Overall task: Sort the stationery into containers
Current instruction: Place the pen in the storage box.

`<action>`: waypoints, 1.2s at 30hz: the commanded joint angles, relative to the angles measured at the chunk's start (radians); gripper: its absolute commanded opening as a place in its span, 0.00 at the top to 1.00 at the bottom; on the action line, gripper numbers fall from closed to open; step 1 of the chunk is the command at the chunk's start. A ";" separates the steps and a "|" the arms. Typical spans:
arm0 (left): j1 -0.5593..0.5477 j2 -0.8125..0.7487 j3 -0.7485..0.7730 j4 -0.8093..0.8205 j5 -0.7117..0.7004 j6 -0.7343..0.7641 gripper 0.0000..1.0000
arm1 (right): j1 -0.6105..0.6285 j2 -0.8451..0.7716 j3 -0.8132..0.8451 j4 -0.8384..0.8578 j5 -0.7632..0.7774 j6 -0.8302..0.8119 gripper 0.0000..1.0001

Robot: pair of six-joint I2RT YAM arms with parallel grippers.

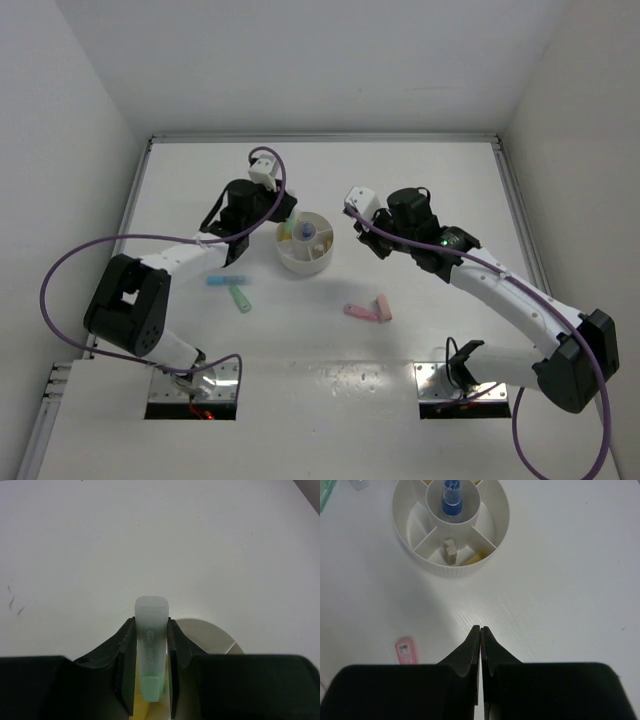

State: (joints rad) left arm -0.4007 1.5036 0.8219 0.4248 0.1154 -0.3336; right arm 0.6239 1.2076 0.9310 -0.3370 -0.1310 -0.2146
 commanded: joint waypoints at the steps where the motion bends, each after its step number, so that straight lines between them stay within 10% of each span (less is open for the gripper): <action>1: -0.018 0.000 -0.003 0.040 -0.026 0.016 1.00 | -0.003 0.000 -0.001 0.029 -0.010 -0.009 1.00; 21: -0.055 -0.051 -0.061 -0.004 -0.097 0.045 0.61 | -0.003 0.000 -0.001 0.029 -0.010 -0.009 1.00; 36: -0.055 -0.173 -0.110 -0.006 -0.106 -0.021 0.55 | -0.003 -0.010 -0.001 0.029 -0.010 -0.009 1.00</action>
State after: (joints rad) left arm -0.4465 1.3792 0.7406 0.3855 0.0067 -0.3244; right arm 0.6239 1.2076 0.9310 -0.3370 -0.1310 -0.2146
